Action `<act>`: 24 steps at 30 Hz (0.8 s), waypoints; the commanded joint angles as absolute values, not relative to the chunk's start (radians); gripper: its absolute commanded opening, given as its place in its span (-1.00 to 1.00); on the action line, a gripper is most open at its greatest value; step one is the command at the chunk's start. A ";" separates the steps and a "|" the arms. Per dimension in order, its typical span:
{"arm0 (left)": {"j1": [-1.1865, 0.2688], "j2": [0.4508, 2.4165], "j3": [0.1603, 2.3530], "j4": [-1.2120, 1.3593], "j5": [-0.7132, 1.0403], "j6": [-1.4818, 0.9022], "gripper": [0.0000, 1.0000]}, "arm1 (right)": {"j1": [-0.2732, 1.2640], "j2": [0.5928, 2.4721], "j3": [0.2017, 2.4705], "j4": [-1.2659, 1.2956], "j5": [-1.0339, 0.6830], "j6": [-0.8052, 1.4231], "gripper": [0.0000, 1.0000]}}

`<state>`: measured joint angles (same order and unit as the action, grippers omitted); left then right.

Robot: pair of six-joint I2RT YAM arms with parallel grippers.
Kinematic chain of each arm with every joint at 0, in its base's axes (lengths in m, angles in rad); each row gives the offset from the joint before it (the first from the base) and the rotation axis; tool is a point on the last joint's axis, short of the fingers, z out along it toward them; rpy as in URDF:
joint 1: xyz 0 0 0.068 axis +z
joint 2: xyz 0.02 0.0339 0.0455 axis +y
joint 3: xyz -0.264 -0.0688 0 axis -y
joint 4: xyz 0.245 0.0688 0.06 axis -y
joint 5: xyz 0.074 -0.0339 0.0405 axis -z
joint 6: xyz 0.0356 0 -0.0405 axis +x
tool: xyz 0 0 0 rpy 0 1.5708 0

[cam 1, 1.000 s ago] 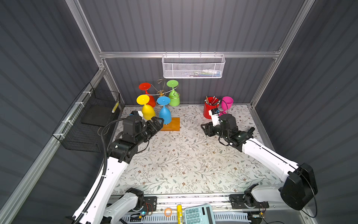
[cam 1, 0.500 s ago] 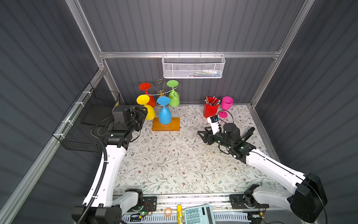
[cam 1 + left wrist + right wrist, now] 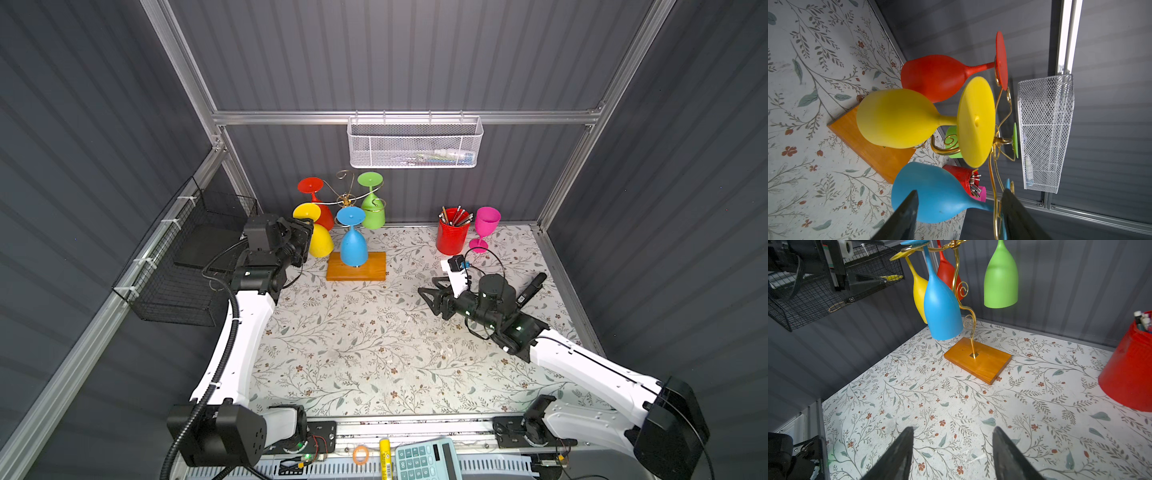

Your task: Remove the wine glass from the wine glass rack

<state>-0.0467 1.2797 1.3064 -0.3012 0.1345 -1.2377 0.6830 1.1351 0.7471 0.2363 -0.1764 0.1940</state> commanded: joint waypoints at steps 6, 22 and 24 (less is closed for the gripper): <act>-0.034 1.315 1.338 -0.198 0.158 -1.262 0.09 | 0.690 1.140 0.745 0.244 -0.181 0.183 0.22; -0.023 1.367 1.347 -0.143 0.169 -1.274 -0.32 | 0.690 1.153 0.747 0.242 -0.176 0.181 0.22; -0.021 1.364 1.349 -0.143 0.166 -1.274 -0.35 | 0.690 1.155 0.747 0.242 -0.176 0.180 0.22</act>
